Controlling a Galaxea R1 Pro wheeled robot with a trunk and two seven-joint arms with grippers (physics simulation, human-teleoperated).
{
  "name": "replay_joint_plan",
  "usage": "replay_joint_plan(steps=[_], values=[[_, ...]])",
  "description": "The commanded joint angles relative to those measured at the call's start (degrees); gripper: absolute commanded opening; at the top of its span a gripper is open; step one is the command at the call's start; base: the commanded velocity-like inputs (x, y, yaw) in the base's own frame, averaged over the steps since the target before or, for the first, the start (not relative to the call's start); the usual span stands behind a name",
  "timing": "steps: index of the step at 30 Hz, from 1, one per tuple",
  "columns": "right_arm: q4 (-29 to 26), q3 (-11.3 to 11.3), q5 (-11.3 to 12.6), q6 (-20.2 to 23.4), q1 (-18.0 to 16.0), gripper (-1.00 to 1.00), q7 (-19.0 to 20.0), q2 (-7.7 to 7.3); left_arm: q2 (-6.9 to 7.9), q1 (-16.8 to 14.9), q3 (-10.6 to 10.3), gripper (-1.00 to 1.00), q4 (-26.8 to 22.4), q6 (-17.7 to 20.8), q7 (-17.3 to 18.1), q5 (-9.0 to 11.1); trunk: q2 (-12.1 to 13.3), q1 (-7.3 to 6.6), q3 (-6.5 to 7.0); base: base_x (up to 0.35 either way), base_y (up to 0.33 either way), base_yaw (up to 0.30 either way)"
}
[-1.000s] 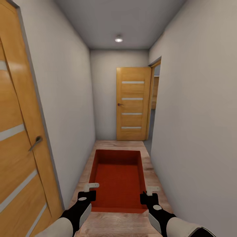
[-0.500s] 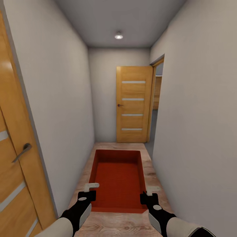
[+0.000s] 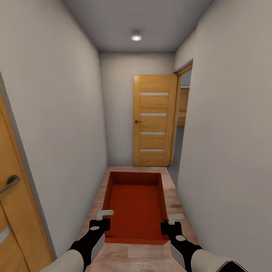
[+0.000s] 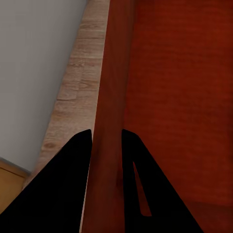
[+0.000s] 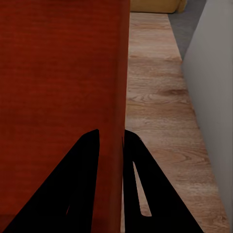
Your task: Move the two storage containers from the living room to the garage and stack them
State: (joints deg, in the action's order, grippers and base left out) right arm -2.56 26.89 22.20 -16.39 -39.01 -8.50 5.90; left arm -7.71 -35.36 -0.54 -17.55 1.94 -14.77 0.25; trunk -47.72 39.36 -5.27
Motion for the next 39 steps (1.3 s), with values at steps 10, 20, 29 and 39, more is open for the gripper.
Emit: replay_joint_plan(steps=[10, 20, 29, 39], values=[[0.1, -0.4, 0.7, -0.1, 0.0, -1.0, 0.1, -0.02, 0.5, -0.1, 1.3, -1.0, -1.8, 0.2, -0.4, -0.9, -0.1, 0.04, -0.1, 0.324, 0.0, 0.0], [0.1, -0.4, 0.7, -0.1, 0.0, -1.0, 0.1, -0.02, 0.5, -0.1, 1.3, -1.0, -1.8, 0.3, -0.4, -0.9, -0.1, 0.04, -0.1, 0.324, 0.0, 0.0], [0.1, -0.4, 0.6, -0.1, 0.0, -1.0, 0.1, -0.02, 0.5, -0.1, 1.3, -1.0, -1.8, 0.3, -0.4, -0.9, -0.1, 0.04, -0.1, 0.324, 0.0, 0.0], [0.1, -0.4, 0.7, -0.1, 0.0, -1.0, 0.1, -0.02, 0.5, -0.1, 1.3, -1.0, -1.8, 0.2, -0.4, -0.9, -0.1, 0.04, -0.1, 0.324, 0.0, 0.0]])
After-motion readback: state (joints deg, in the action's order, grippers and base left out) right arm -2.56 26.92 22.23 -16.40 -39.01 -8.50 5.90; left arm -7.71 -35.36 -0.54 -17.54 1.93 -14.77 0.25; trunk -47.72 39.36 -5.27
